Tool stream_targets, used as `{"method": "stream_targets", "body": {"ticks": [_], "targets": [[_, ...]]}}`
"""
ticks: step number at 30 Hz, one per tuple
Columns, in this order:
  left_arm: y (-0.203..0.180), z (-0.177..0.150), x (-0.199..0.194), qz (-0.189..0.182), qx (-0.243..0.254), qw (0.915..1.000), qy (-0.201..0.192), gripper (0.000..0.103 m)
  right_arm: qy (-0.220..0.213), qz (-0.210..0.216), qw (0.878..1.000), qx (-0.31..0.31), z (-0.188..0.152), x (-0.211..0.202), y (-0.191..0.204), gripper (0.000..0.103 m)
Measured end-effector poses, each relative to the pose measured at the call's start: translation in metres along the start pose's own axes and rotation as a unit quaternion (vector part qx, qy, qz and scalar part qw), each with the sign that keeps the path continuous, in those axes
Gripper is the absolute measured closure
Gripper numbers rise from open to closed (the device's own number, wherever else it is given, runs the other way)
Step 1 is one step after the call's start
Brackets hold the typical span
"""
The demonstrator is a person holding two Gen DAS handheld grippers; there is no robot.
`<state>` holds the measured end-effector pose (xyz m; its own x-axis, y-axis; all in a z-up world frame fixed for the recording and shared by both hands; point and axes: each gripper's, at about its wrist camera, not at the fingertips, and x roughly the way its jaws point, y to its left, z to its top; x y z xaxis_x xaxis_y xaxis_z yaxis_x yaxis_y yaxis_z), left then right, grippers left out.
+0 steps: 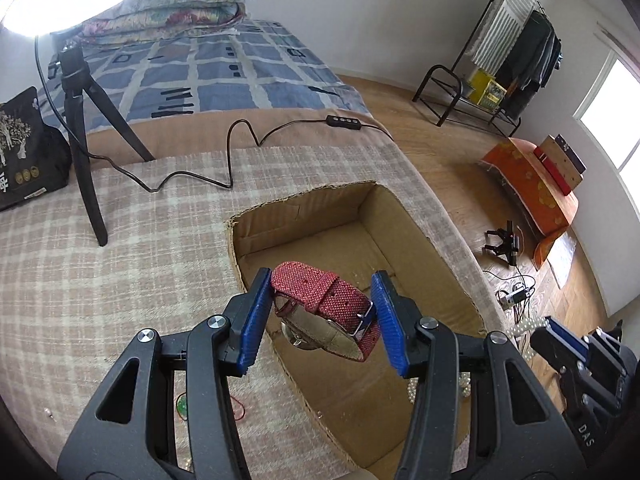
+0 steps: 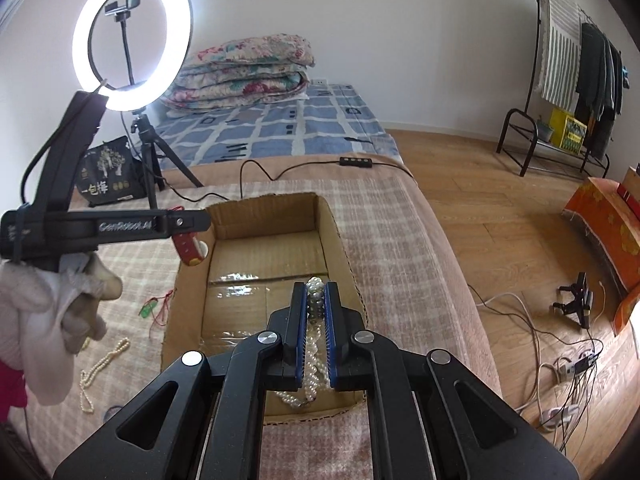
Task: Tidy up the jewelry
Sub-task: 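Open the left tool to drop the watch while the right tool releases the necklace into the box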
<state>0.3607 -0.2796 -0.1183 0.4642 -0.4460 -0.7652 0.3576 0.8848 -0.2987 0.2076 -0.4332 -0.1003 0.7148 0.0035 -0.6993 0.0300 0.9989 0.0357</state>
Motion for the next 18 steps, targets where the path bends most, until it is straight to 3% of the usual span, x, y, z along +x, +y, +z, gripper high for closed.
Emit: {"method": "stream_targets", "body": {"ticks": [2, 4, 6, 7, 8, 10, 18], "targets": [[-0.001, 0.002, 0.005, 0.005, 0.0, 1.0, 0.002, 0.051, 0.002, -0.001, 1.0, 0.001, -0.001, 0.001, -0.001, 0.096], [-0.001, 0.003, 0.008, 0.008, -0.002, 1.0, 0.002, 0.044, 0.003, -0.002, 1.0, -0.001, 0.0, 0.001, -0.001, 0.096], [-0.002, 0.005, 0.008, 0.002, 0.0, 1.0, 0.004, 0.028, 0.0, 0.002, 1.0, -0.004, 0.0, 0.0, 0.001, 0.094], [-0.004, 0.005, 0.007, 0.005, 0.003, 1.0, 0.001, 0.027, 0.001, 0.004, 1.0, -0.007, 0.0, 0.0, 0.002, 0.083], [-0.005, 0.005, 0.006, 0.007, 0.006, 1.0, -0.001, 0.027, 0.0, 0.002, 1.0, -0.013, 0.0, -0.002, 0.004, 0.06], [-0.007, 0.006, 0.004, 0.012, 0.011, 0.9999, -0.003, 0.026, -0.011, -0.011, 1.0, -0.021, -0.001, -0.005, 0.008, 0.035], [-0.008, 0.004, -0.015, 0.02, 0.024, 0.9994, -0.016, 0.026, -0.015, -0.018, 0.999, -0.033, -0.001, -0.01, 0.016, 0.033]]}}
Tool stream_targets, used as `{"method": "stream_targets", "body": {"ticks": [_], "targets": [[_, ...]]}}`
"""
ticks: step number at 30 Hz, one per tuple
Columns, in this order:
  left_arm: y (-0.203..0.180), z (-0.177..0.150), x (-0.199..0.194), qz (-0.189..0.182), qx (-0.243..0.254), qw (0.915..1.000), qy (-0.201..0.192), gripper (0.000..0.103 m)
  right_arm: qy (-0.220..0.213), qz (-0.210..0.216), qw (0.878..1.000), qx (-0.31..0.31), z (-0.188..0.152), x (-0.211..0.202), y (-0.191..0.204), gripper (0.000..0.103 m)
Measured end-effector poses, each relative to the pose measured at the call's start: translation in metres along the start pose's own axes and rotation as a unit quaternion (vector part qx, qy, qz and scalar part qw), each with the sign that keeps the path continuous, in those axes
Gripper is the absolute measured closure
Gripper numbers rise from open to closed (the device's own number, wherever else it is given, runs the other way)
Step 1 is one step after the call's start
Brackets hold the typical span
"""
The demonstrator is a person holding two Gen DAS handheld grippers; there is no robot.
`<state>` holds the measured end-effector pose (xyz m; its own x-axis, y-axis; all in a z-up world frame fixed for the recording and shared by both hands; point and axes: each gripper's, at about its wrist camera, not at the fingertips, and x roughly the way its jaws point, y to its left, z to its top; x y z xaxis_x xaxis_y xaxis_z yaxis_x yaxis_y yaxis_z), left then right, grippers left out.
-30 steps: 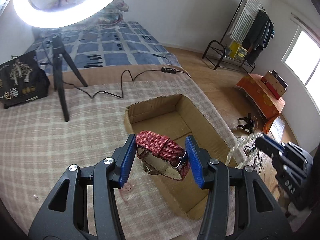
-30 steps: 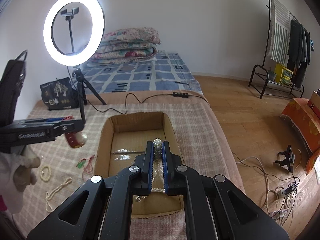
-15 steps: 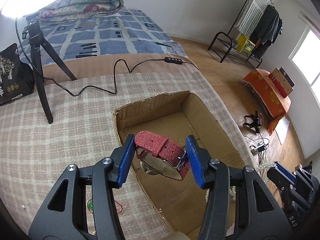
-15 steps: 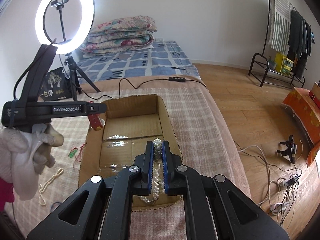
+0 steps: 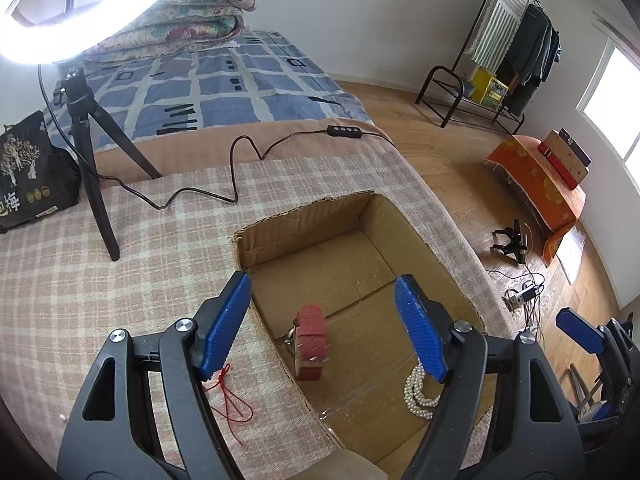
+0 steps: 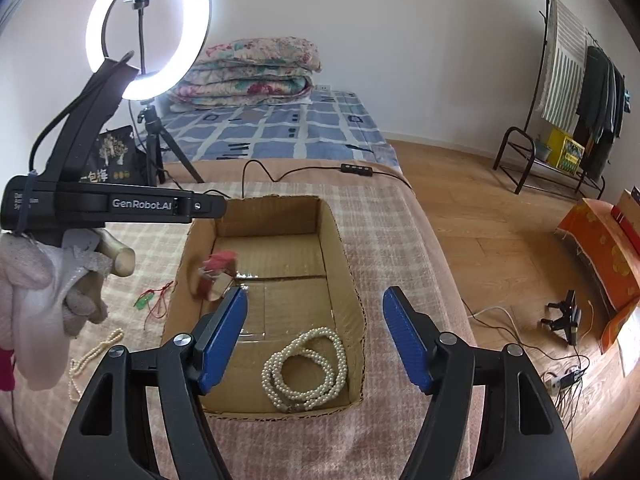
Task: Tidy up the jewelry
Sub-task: 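Open the left tool to drop the watch while the right tool releases the necklace into the box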
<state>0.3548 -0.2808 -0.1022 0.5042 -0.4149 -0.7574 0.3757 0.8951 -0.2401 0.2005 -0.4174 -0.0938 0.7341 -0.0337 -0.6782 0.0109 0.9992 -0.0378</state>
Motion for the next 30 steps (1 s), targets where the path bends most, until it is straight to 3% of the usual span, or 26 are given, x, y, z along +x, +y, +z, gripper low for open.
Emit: {"method": "stream_targets", "body": {"ticks": [9, 16, 30], "targets": [[0.013, -0.002, -0.047, 0.015, 0.011, 0.9994, -0.03, 0.026, -0.014, 0.006, 1.0, 0.003, 0.003, -0.017, 0.008, 0.032], [0.037, -0.013, -0.098, 0.03, 0.016, 0.998, -0.054, 0.026, -0.034, 0.008, 0.999, 0.006, 0.005, -0.038, 0.024, 0.024], [0.119, -0.055, -0.191, 0.078, 0.0, 0.9926, -0.093, 0.026, -0.047, 0.059, 0.997, -0.036, -0.019, -0.065, 0.094, 0.024]]}}
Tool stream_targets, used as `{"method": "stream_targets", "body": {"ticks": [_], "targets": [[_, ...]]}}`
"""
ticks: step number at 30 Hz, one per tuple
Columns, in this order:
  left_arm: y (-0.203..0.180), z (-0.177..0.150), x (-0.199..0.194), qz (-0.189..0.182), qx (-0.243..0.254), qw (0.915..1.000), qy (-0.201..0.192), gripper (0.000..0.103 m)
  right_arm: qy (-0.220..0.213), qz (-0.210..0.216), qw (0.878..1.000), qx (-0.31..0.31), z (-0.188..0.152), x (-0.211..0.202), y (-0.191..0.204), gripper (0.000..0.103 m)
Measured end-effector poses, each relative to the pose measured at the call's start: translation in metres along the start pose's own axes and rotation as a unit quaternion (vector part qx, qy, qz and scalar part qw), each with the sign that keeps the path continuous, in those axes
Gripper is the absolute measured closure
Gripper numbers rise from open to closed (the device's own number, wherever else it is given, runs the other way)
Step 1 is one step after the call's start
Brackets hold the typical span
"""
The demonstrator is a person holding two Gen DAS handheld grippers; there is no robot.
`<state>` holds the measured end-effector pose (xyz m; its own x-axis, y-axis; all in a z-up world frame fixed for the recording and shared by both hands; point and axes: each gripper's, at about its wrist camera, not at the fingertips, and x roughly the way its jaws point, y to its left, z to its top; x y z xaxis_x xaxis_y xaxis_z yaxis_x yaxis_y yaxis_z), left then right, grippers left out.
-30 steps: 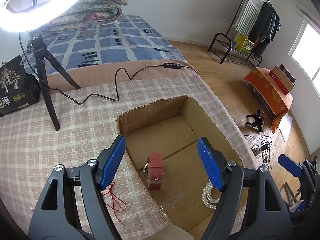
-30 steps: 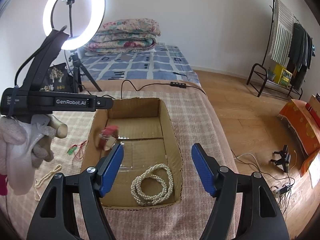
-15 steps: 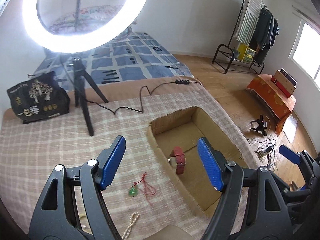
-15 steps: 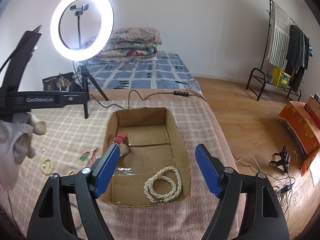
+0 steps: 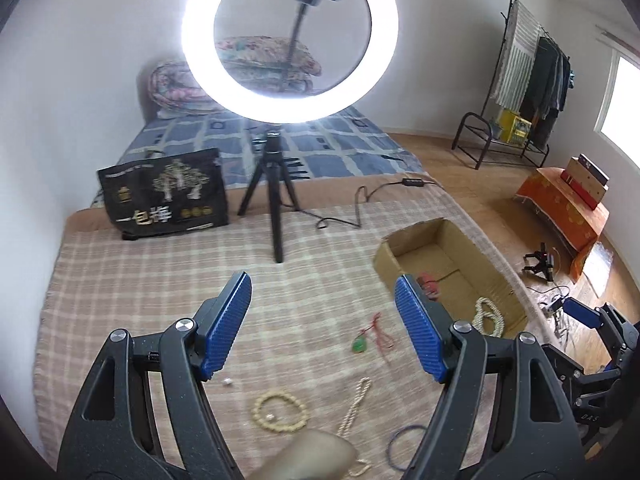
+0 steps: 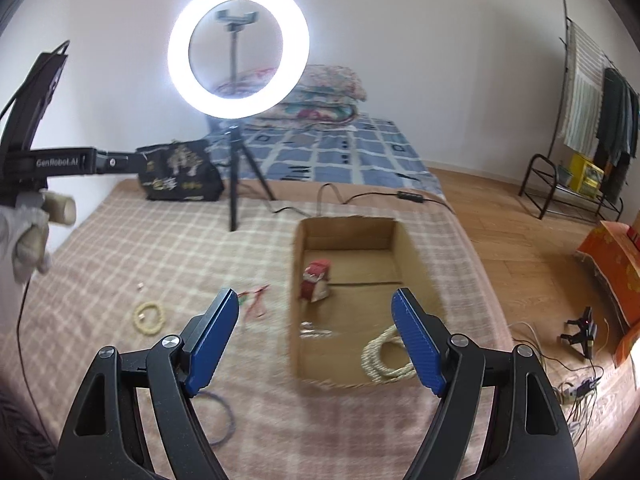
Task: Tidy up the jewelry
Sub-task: 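Close the left tool on the yellow bead bracelet while the right tool grasps the long pearl strand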
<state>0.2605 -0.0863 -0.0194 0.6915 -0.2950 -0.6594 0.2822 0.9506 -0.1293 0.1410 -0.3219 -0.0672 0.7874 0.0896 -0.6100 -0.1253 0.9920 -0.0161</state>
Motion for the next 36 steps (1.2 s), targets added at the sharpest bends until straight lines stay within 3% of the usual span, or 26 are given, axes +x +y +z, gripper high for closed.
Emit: {"method": "stream_targets", "body": {"ticks": [7, 13, 19, 24, 36], "targets": [[0.044, -0.029, -0.01, 0.017, -0.016, 0.9995, 0.022, 0.026, 0.005, 0.043, 0.998, -0.053, -0.018, 0.002, 0.052, 0.024], [0.073, -0.047, -0.003, 0.009, -0.045, 0.998, 0.044, 0.026, 0.027, 0.078, 0.992, -0.091, -0.036, 0.011, 0.093, 0.024], [0.085, -0.059, 0.012, -0.002, -0.043, 0.9969, 0.066, 0.027, 0.056, 0.103, 0.986, -0.122, -0.058, 0.028, 0.124, 0.024], [0.086, -0.07, 0.037, -0.019, -0.039, 0.9934, 0.106, 0.044, 0.083, 0.114, 0.982, -0.129, -0.074, 0.044, 0.141, 0.024], [0.081, -0.102, 0.104, -0.064, -0.03, 0.9743, 0.214, 0.059, 0.139, 0.136, 0.974, -0.114, -0.084, 0.078, 0.151, 0.024]]}}
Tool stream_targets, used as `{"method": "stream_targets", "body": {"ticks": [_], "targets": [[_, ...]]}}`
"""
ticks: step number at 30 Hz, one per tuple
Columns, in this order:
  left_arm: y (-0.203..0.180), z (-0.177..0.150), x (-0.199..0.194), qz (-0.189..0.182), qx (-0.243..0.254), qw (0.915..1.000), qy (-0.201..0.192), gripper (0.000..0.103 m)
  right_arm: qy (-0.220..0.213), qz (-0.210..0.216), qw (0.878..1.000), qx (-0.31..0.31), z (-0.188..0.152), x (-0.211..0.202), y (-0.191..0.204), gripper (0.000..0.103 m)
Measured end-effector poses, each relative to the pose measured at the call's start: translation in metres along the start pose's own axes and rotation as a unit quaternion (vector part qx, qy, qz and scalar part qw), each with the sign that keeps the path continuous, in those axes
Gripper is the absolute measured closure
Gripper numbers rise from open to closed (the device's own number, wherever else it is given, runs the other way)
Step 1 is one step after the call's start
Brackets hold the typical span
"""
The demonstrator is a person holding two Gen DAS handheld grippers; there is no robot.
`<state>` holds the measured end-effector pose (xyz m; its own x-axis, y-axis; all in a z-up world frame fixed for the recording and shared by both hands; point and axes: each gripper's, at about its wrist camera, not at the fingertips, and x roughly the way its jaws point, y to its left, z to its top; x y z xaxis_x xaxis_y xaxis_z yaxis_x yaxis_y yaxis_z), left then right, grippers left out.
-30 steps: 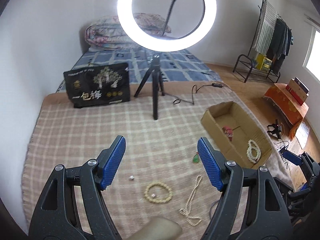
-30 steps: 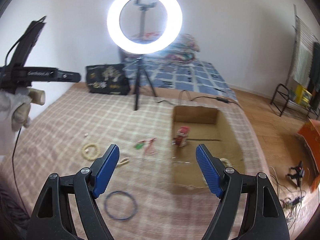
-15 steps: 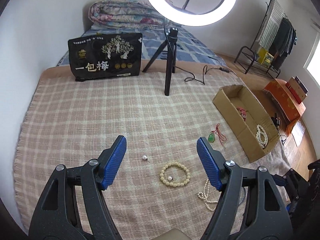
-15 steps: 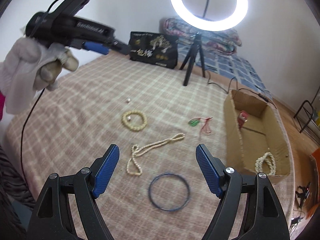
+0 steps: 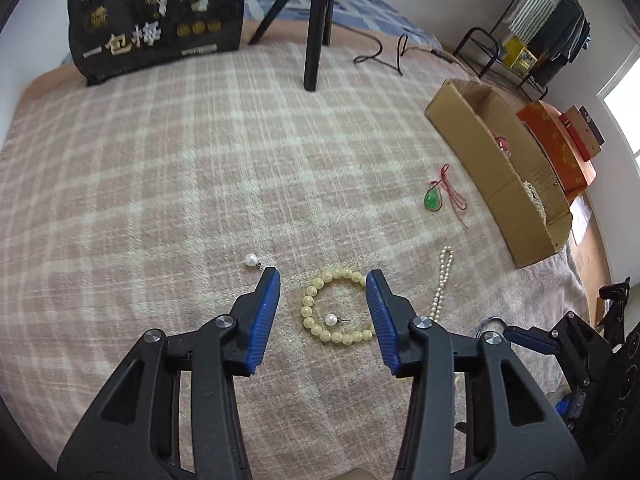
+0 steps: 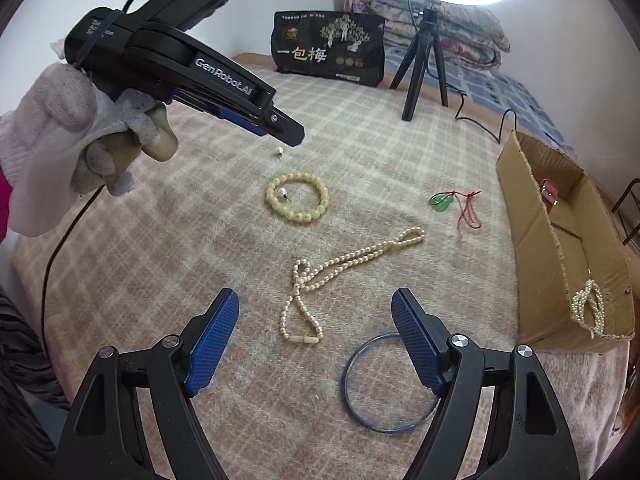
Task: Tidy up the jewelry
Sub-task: 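Close the left tool on the yellow bead bracelet while the right tool grasps the long pearl strand, then carry the bracelet in the left tool while the right tool carries the pearl strand over the box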
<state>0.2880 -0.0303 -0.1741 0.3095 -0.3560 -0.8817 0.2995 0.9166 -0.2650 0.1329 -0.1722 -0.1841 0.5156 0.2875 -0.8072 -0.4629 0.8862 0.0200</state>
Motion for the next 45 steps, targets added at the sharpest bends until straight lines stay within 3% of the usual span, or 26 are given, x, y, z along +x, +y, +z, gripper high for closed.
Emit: {"method": "stream_targets", "body": {"ticks": [6, 16, 21, 30, 33, 37, 45], "targets": [[0.004, 0.0, 0.021, 0.0, 0.002, 0.9996, 0.027, 0.069, 0.017, 0.009, 1.0, 0.004, 0.002, 0.012, 0.002, 0.029], [0.003, 0.004, 0.04, 0.002, 0.015, 0.9987, 0.049, 0.069, 0.04, 0.018, 0.999, 0.016, 0.003, 0.024, -0.001, 0.044], [-0.004, 0.003, 0.047, 0.02, 0.037, 0.9979, 0.049, 0.069, 0.046, 0.014, 0.999, 0.009, 0.002, 0.03, 0.004, 0.044], [-0.009, 0.001, 0.054, 0.028, 0.05, 0.9974, 0.042, 0.086, 0.055, 0.012, 0.998, 0.013, -0.002, 0.045, 0.003, 0.05], [-0.011, 0.002, 0.057, 0.029, 0.052, 0.9975, 0.039, 0.092, 0.049, 0.016, 0.999, 0.011, -0.002, 0.045, 0.003, 0.064], [-0.011, 0.004, 0.059, 0.026, 0.044, 0.998, 0.039, 0.097, 0.048, 0.014, 0.999, 0.012, 0.0, 0.044, 0.0, 0.093], [-0.006, 0.003, 0.049, 0.011, 0.025, 0.9991, 0.032, 0.098, 0.042, 0.012, 0.999, 0.012, 0.002, 0.038, -0.002, 0.101]]}}
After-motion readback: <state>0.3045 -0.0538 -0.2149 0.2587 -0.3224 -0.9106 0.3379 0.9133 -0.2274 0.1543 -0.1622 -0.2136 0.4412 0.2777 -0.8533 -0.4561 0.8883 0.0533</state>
